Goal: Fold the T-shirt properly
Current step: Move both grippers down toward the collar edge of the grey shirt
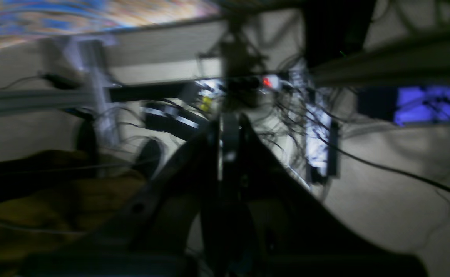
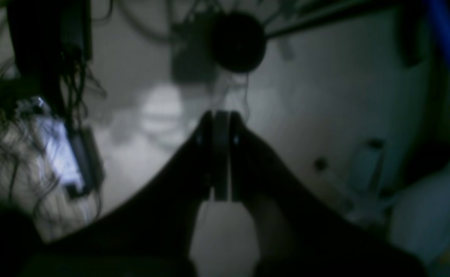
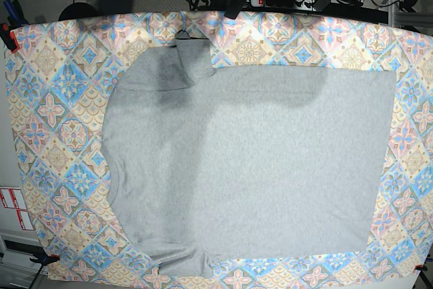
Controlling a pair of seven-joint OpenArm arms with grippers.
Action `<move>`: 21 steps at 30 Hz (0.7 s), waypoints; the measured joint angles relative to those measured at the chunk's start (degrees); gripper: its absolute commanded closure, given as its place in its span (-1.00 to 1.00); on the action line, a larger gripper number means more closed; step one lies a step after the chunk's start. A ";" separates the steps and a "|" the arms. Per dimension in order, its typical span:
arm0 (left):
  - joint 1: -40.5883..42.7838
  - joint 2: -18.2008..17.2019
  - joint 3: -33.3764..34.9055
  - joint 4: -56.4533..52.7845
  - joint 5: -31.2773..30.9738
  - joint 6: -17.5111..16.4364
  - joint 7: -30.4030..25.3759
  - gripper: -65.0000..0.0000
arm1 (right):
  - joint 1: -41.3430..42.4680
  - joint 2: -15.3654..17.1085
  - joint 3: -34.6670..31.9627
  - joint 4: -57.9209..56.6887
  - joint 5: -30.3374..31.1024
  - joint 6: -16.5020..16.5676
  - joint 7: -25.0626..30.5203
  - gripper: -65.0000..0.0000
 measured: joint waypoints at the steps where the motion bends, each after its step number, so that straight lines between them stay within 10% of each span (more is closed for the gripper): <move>1: 1.03 -0.17 -0.57 1.68 -0.02 0.11 0.11 1.00 | -0.57 -0.15 0.48 2.08 0.00 0.04 -1.07 1.00; 21: 3.32 -0.37 -11.30 22.53 -21.62 0.02 5.86 1.00 | -1.97 -0.28 -1.49 28.02 0.07 -0.11 -14.88 1.00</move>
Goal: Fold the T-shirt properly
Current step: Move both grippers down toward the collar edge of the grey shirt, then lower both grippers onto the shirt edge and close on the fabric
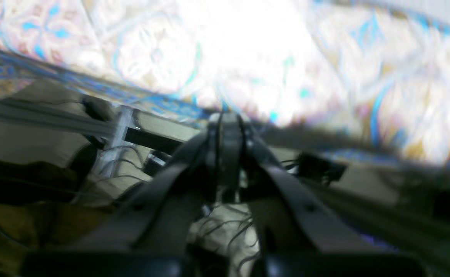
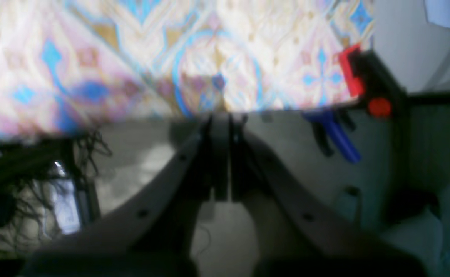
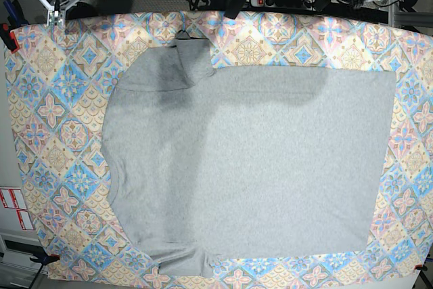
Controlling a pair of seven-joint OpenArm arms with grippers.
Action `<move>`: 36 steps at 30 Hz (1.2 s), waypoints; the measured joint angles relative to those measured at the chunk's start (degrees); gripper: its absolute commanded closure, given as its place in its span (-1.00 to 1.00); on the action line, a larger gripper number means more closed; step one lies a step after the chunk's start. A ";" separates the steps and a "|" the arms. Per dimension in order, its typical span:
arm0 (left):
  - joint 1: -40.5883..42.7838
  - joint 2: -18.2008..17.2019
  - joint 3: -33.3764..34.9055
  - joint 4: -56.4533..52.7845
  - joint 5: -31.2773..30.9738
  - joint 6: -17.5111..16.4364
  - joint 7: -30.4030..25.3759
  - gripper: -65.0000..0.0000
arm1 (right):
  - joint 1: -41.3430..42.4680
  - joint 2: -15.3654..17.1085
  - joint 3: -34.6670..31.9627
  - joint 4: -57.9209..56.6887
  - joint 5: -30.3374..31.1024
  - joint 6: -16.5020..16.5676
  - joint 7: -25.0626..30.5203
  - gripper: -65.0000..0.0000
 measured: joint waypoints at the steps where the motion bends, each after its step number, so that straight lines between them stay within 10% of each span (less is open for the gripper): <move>1: -1.07 0.07 -1.05 0.83 -1.75 -0.20 2.69 1.00 | 0.39 -0.02 -1.09 0.55 0.07 0.17 0.07 1.00; 9: -11.78 0.50 -16.59 2.60 -19.06 0.00 24.98 0.96 | 2.86 0.02 -9.40 0.98 0.20 0.13 0.35 1.00; 16: -20.20 0.35 -27.23 2.64 -26.25 0.48 37.09 0.36 | 4.79 -0.02 -13.81 1.33 0.20 0.17 -0.28 1.00; 36: -37.73 2.51 -32.98 -18.80 -35.91 0.52 38.69 0.17 | 7.93 0.00 -14.14 1.33 -0.02 0.13 -0.17 1.00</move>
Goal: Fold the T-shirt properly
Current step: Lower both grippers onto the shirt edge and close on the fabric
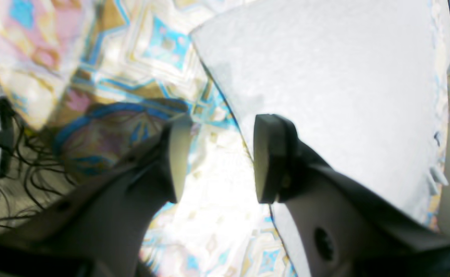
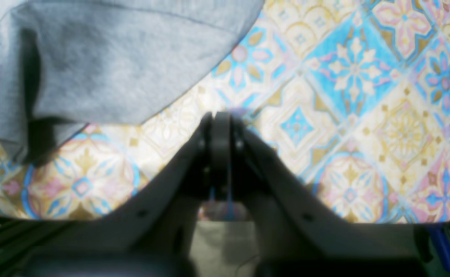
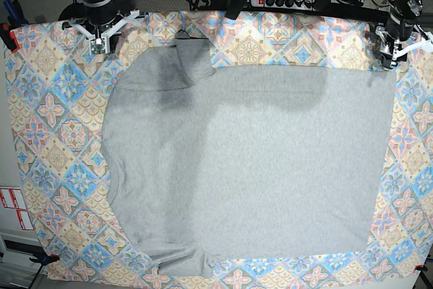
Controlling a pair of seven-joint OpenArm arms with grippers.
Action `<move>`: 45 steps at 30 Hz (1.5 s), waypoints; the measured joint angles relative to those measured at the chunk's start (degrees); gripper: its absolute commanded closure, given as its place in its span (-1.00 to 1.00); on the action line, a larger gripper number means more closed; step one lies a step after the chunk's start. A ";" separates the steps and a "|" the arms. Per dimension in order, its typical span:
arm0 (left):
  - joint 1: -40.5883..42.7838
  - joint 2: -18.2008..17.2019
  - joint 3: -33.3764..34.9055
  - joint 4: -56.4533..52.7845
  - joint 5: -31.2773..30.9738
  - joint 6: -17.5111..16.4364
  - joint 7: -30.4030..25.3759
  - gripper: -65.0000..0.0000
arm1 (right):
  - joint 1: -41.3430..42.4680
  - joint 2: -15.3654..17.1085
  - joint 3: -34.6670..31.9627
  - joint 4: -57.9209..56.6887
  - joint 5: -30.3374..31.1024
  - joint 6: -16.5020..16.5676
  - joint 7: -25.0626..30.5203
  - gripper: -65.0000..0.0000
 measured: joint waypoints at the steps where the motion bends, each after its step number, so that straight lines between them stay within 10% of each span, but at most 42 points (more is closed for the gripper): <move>1: -0.76 -0.02 0.00 -0.72 0.00 -0.02 0.00 0.17 | -0.02 -0.02 0.00 0.00 0.00 0.00 -0.02 1.00; 30: -13.11 -0.44 3.17 -17.22 -0.96 -1.09 -2.29 0.17 | -0.24 0.00 0.00 0.00 0.00 0.00 -0.04 1.00; 37: -13.44 -0.83 4.48 -17.90 -1.01 -0.70 0.17 1.00 | -0.24 0.00 0.00 0.00 0.00 0.00 0.00 1.00; 45: -12.90 -0.48 4.57 -17.92 -1.51 -0.92 2.78 1.00 | -0.24 0.13 -3.10 0.15 0.02 -0.24 0.00 1.00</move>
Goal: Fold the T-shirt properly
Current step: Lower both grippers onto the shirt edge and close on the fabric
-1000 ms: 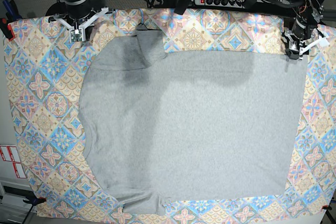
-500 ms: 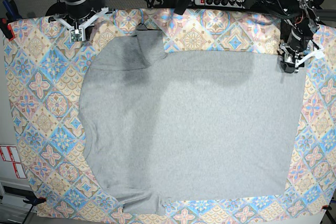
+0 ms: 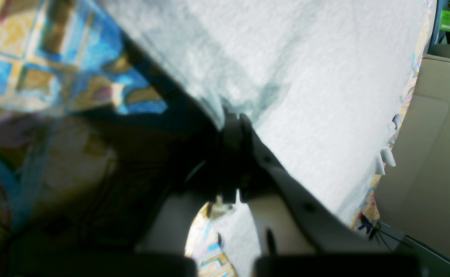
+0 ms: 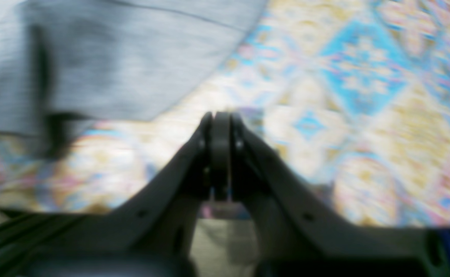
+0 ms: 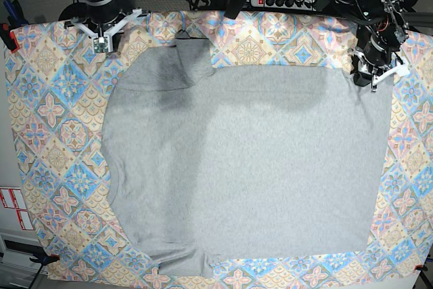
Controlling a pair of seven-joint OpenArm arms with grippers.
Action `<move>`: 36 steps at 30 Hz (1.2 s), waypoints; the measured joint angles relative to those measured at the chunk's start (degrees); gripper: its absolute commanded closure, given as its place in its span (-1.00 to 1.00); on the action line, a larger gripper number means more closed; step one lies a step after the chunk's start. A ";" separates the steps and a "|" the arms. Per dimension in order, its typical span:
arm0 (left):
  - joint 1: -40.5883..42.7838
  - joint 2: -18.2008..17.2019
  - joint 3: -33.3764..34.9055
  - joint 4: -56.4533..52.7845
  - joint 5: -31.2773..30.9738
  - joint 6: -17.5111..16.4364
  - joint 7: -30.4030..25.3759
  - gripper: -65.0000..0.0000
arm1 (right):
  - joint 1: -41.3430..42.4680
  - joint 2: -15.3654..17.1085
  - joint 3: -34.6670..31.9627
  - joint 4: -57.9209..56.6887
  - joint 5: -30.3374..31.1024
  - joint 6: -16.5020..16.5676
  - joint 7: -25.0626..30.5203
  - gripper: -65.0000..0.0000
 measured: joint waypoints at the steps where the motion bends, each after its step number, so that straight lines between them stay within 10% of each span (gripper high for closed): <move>1: 0.33 0.00 0.00 0.02 -0.13 -0.07 0.02 1.00 | 0.02 -0.04 -0.83 0.04 0.00 0.13 -0.02 0.98; 24: 2.34 0.15 0.28 3.08 0.44 0.26 0.90 1.00 | 19.91 -0.11 -6.10 -6.40 0.48 0.09 -12.83 0.36; 36: 2.34 0.17 0.28 3.08 0.59 0.26 0.68 1.00 | 22.03 0.52 4.59 -17.68 18.10 -0.55 -12.31 0.29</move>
